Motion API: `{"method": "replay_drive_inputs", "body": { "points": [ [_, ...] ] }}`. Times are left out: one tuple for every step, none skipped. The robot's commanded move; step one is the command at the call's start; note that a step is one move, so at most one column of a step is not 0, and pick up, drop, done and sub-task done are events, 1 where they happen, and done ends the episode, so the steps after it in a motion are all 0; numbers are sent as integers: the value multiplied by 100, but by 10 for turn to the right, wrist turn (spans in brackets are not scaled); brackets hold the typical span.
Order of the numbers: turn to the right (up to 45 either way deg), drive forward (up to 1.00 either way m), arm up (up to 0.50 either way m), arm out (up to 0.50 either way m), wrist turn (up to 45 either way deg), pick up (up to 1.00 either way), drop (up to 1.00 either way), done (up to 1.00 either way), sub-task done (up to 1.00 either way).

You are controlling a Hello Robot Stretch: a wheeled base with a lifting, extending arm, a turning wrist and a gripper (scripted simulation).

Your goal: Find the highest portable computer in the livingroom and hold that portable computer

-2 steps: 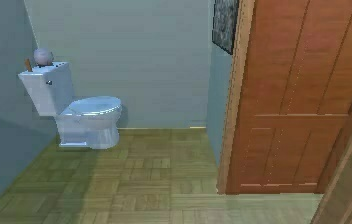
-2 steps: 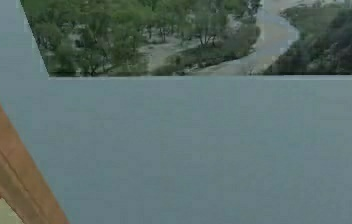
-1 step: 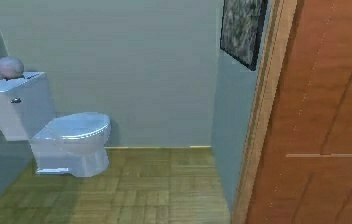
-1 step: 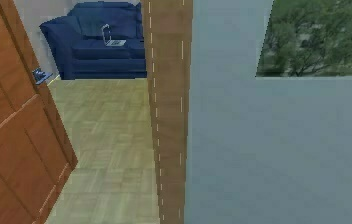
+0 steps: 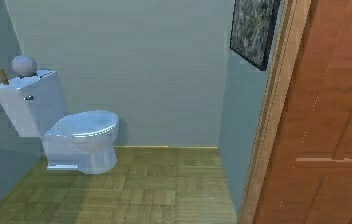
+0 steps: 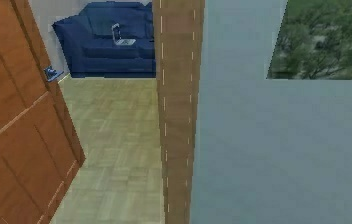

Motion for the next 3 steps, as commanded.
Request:
{"method": "replay_drive_inputs", "body": {
  "points": [
    [0,15,0,0,0,0,0,0,0],
    [0,15,0,0,0,0,0,0,0],
    [450,0,0,0,0,0,0,0,0]
  ]
}}
